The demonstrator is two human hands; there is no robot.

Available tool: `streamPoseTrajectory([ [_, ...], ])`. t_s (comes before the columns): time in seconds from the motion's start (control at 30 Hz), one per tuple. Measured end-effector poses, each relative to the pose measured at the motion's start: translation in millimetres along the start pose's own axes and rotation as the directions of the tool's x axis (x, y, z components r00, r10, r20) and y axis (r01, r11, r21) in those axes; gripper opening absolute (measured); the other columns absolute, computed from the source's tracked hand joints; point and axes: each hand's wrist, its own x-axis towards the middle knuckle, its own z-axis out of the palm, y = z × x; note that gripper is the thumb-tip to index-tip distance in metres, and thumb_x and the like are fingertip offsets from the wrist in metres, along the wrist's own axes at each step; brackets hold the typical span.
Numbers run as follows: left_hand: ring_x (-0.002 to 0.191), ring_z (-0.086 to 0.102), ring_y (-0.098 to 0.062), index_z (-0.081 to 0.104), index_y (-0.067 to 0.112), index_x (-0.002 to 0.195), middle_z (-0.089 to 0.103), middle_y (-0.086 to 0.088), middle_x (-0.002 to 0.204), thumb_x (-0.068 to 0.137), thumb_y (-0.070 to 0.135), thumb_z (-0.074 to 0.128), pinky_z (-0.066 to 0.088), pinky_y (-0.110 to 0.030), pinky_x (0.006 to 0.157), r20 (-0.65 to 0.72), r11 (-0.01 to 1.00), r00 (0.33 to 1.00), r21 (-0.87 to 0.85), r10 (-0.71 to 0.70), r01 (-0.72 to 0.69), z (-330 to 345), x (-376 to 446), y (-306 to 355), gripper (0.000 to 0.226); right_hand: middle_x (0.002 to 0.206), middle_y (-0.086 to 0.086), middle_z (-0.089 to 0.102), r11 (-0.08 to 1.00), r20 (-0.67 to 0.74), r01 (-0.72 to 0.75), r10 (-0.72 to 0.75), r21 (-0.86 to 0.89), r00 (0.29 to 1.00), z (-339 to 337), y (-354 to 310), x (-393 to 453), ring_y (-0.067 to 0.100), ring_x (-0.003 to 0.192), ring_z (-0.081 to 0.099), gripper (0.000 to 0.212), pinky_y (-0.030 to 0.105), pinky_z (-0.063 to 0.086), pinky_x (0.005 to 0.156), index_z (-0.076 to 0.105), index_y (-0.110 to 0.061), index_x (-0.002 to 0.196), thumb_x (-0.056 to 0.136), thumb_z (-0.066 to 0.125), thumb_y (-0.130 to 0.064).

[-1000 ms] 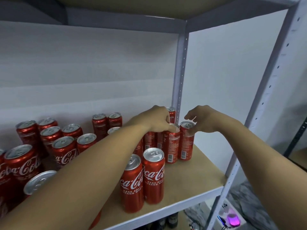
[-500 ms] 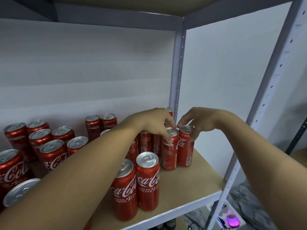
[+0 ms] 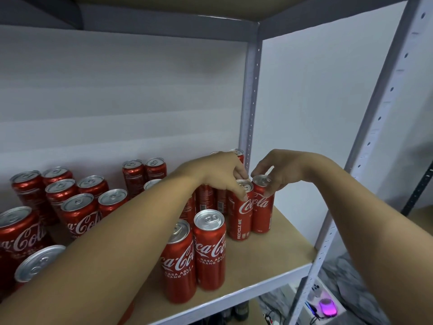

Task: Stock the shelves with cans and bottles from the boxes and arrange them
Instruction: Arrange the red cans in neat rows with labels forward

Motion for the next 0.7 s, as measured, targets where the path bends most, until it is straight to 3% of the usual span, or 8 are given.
streamPoseTrajectory([
  [0.13, 0.084, 0.075, -0.014, 0.077, 0.019, 0.1, 0.078, 0.004, 0.095, 0.06, 0.066, 0.089, 0.061, -0.039, 0.087, -0.091, 0.997, 0.993, 0.005, -0.077, 0.077, 4.7, -2.5, 1.7, 0.063, 0.12, 0.0, 0.067, 0.998, -0.022, -0.036, 0.035, -0.055, 0.999, 1.0, -3.6, -1.0, 0.022, 0.106, 0.067, 0.058, 0.038, 0.062, 0.085, 0.068, -0.009, 0.123, 0.07, 0.091, -0.02],
  [0.2, 0.069, 0.076, -0.016, 0.076, 0.015, 0.089, 0.078, 0.0, 0.082, 0.059, 0.062, 0.091, 0.064, -0.041, 0.081, -0.12, 0.995, 0.988, -0.026, -0.097, 0.095, 8.4, -2.0, 2.9, 0.058, 0.113, 0.003, 0.07, 0.997, -0.036, -0.062, 0.06, -0.048, 0.998, 3.1, -3.0, -0.4, 0.024, 0.102, 0.068, 0.056, 0.041, 0.063, 0.08, 0.07, -0.007, 0.119, 0.07, 0.091, -0.024],
  [0.3, 0.082, 0.075, -0.013, 0.079, 0.02, 0.092, 0.078, 0.01, 0.086, 0.063, 0.049, 0.093, 0.062, -0.041, 0.086, -0.078, 0.995, 0.995, -0.079, -0.067, 0.061, 7.9, -3.6, 0.0, 0.043, 0.116, 0.002, 0.069, 0.999, -0.022, -0.038, 0.038, -0.006, 0.999, 4.2, 1.6, -3.4, 0.024, 0.103, 0.068, 0.046, 0.041, 0.063, 0.08, 0.072, -0.011, 0.118, 0.074, 0.087, -0.011],
  [0.4, 0.101, 0.07, -0.004, 0.08, 0.03, 0.105, 0.077, 0.016, 0.102, 0.069, 0.037, 0.092, 0.056, -0.03, 0.096, 0.009, 0.995, 1.0, -0.103, -0.007, 0.008, 2.4, -10.5, -2.6, 0.038, 0.116, -0.004, 0.069, 0.998, 0.012, 0.006, -0.007, 0.064, 1.0, 2.1, 3.9, -8.4, 0.024, 0.109, 0.067, 0.05, 0.038, 0.062, 0.084, 0.073, -0.019, 0.118, 0.074, 0.082, 0.003],
  [0.5, 0.099, 0.071, -0.005, 0.077, 0.028, 0.112, 0.076, 0.011, 0.108, 0.07, 0.044, 0.092, 0.055, -0.021, 0.087, 0.003, 0.99, 1.0, -0.135, -0.03, 0.03, 2.8, -12.1, -4.5, 0.048, 0.127, -0.005, 0.064, 0.997, -0.009, -0.018, 0.019, 0.081, 1.0, 3.5, 0.5, -9.7, 0.022, 0.115, 0.063, 0.063, 0.04, 0.06, 0.09, 0.064, -0.017, 0.13, 0.071, 0.088, -0.008],
  [0.57, 0.086, 0.076, -0.013, 0.077, 0.022, 0.104, 0.078, 0.007, 0.099, 0.063, 0.054, 0.093, 0.062, -0.03, 0.082, -0.046, 0.986, 0.996, -0.152, -0.082, 0.074, 6.8, -10.7, -5.4, 0.055, 0.128, -0.001, 0.062, 0.998, -0.039, -0.044, 0.045, 0.04, 0.998, 6.2, -3.1, -9.2, 0.024, 0.112, 0.063, 0.068, 0.042, 0.061, 0.087, 0.062, -0.013, 0.131, 0.07, 0.091, -0.018],
  [0.63, 0.081, 0.077, -0.016, 0.078, 0.017, 0.099, 0.078, 0.003, 0.094, 0.061, 0.05, 0.096, 0.065, -0.036, 0.079, -0.064, 0.976, 0.993, -0.2, -0.103, 0.089, 10.0, -9.8, -6.6, 0.053, 0.123, 0.003, 0.066, 0.999, -0.047, -0.037, 0.038, 0.019, 0.998, 8.6, -2.8, -8.1, 0.025, 0.106, 0.066, 0.06, 0.042, 0.063, 0.082, 0.067, -0.01, 0.124, 0.071, 0.091, -0.022],
  [0.7, 0.089, 0.077, -0.018, 0.078, 0.015, 0.102, 0.079, 0.0, 0.097, 0.067, 0.038, 0.096, 0.065, -0.033, 0.078, -0.035, 0.973, 0.996, -0.221, -0.077, 0.068, 9.1, -9.7, -9.0, 0.046, 0.121, 0.001, 0.068, 0.999, -0.046, -0.01, 0.012, 0.04, 0.999, 9.5, 0.3, -8.1, 0.024, 0.104, 0.067, 0.049, 0.042, 0.063, 0.08, 0.071, -0.012, 0.118, 0.073, 0.089, -0.018],
])
